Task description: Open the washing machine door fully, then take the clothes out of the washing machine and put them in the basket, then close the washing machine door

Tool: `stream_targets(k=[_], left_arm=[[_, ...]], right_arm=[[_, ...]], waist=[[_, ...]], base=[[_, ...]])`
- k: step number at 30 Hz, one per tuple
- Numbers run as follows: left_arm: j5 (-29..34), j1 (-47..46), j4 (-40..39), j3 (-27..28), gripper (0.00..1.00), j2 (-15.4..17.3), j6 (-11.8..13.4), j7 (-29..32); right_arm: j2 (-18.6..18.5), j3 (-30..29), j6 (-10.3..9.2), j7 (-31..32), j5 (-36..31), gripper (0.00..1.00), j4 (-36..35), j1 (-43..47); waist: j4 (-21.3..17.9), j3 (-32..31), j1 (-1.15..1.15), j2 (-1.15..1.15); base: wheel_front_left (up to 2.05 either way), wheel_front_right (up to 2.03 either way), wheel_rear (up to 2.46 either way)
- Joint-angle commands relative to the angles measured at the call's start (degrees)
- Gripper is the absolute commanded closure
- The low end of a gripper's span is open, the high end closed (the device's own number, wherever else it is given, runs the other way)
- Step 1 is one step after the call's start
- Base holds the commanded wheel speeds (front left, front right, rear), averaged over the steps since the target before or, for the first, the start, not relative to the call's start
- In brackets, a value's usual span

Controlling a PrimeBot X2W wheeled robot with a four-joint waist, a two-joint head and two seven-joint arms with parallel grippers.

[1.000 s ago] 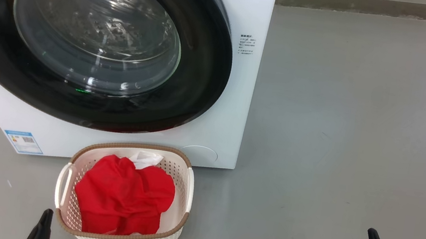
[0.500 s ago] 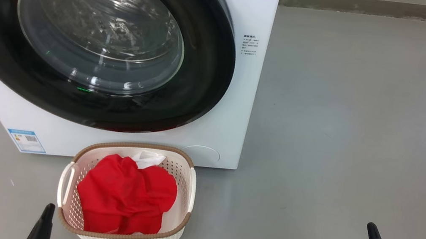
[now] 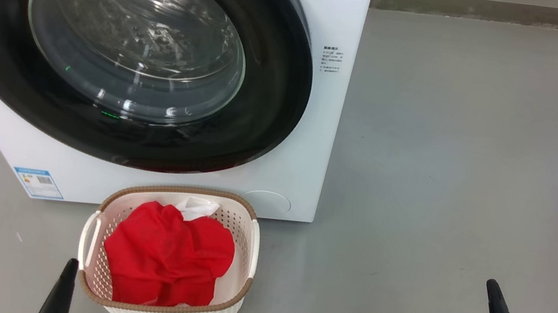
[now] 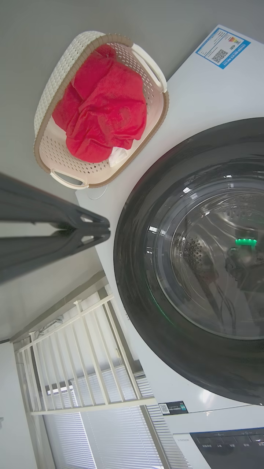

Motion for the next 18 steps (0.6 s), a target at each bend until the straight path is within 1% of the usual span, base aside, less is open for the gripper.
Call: stream_targets(k=[1,18], left_arm=[[-1.7,-2.4,-1.7,1.5,1.0,0.7,-0.3,0.3],[-12.2,-3.7,-2.0,1.7,1.0,0.4,-0.3,3.1]], right_arm=[[-0.4,0.2,0.02,0.3,1.5,1.0,-1.7,-2.6],[0.5,-1.1,-0.01,3.2,9.9,1.0,-2.7,-3.7]], waist=[[0.0,0.0,0.0,0.0],[0.7,0.0,0.0,0.0]], base=[[0.0,0.0,0.0],[0.0,0.0,0.0]])
